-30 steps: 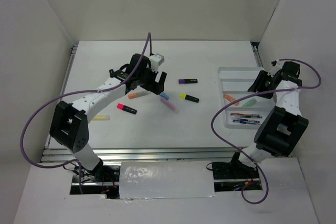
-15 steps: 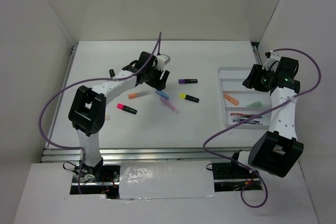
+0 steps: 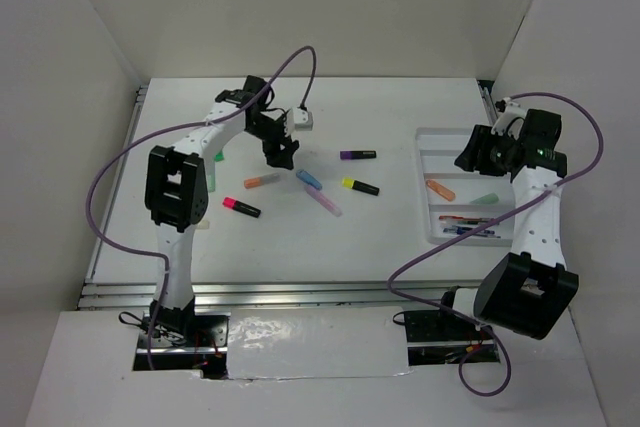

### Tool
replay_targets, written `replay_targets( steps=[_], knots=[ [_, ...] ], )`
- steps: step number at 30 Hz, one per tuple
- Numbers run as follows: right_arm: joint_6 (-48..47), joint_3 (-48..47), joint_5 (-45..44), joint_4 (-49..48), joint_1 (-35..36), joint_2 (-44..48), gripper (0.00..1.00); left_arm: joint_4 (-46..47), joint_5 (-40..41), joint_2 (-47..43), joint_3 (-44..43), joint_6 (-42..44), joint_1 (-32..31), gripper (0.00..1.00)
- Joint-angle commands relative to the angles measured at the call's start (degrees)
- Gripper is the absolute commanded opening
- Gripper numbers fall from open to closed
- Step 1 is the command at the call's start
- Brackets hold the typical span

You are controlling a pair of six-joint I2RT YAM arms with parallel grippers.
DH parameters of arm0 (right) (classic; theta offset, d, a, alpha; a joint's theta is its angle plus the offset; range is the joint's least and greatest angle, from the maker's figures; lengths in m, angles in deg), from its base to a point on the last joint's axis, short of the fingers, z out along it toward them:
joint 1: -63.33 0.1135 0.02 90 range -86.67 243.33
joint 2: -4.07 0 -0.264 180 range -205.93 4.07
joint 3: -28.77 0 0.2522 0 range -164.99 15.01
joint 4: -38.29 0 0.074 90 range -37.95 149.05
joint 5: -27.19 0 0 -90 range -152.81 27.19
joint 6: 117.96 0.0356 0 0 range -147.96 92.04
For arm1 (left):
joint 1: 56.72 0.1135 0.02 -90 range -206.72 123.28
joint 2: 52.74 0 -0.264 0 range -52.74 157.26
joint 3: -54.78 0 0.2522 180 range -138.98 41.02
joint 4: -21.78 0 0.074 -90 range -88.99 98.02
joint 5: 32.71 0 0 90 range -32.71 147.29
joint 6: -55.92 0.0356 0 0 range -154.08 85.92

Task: Sort the stationery into containers
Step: Grab a piece of stationery with the left arm

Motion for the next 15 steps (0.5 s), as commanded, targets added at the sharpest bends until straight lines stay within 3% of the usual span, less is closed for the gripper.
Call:
replay_targets(
  steps=[1,10,15],
  knots=[
    [-1.0,0.4,0.5,1.0,0.5,1.8,0.55,-7.0,-5.7,2.1,-0.5,13.3,-1.4,0.81],
    [-1.7,0.3,1.1,2.4,0.6,2.4,0.55,3.1,-2.7,5.9,0.5,10.6,-3.8,0.81],
    [-1.7,0.4,1.7,2.8,0.6,2.6,0.55,3.7,-0.7,8.5,-0.9,11.5,-4.9,0.82]
  ],
)
